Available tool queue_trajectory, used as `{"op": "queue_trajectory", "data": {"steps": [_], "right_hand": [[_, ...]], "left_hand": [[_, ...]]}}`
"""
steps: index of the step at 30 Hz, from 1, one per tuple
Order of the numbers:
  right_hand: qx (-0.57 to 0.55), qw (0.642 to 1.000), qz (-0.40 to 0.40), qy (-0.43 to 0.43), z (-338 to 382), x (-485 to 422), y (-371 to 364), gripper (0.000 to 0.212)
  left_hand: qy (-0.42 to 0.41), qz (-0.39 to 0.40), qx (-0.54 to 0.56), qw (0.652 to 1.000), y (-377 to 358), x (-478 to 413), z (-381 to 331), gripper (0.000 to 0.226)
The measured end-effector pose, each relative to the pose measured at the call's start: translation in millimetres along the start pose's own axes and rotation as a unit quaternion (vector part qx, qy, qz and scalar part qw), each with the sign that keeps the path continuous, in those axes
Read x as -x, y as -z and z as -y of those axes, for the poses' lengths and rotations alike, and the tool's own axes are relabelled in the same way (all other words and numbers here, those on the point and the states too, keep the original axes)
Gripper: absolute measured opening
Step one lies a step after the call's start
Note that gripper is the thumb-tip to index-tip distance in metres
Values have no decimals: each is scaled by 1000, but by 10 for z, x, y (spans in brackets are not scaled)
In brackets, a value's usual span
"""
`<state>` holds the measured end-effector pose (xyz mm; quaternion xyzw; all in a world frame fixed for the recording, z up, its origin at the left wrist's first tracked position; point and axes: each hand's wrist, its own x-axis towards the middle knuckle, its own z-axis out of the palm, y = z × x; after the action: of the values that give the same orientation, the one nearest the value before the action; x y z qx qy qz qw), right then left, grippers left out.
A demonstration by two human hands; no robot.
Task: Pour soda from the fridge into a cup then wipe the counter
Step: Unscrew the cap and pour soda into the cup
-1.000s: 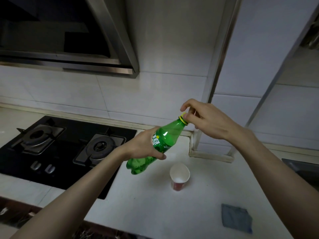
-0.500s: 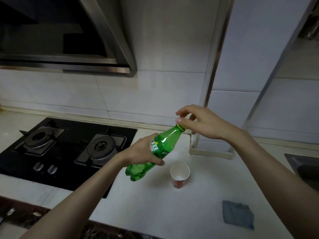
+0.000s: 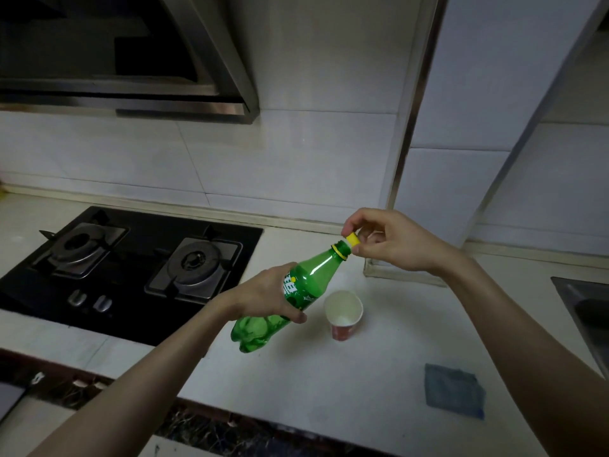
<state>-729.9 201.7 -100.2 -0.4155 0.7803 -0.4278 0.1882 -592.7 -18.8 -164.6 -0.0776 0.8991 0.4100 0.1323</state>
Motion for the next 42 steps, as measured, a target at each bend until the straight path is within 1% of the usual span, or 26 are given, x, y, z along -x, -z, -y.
{"op": "queue_trajectory", "data": {"steps": [2,5,10,17,27,31,42], "right_hand": [[-5,999,-32,-12,-138,20,-31,22],[6,997,-62,-49,-383,37,-137,23],[7,990,-68,-122,-765,94,-339,20],[7,980,-75,-184,-1083,190,-571,18],[8,974,-76,-214,-1263,249,-621,18],[6,974,-76,-215,-1292,249,-604,20],[9,974,-71,-214,-1350,232,-598,22]], "left_hand": [[20,0,-31,999,-58,-5,74,76],[54,9,-106,993,-171,-25,157,88],[97,26,-174,980,-352,-87,253,92],[124,22,-214,969,-490,-175,399,82],[142,39,-253,956,-577,-246,399,80],[143,46,-265,953,-579,-269,385,74],[147,53,-304,940,-534,-324,401,71]]}}
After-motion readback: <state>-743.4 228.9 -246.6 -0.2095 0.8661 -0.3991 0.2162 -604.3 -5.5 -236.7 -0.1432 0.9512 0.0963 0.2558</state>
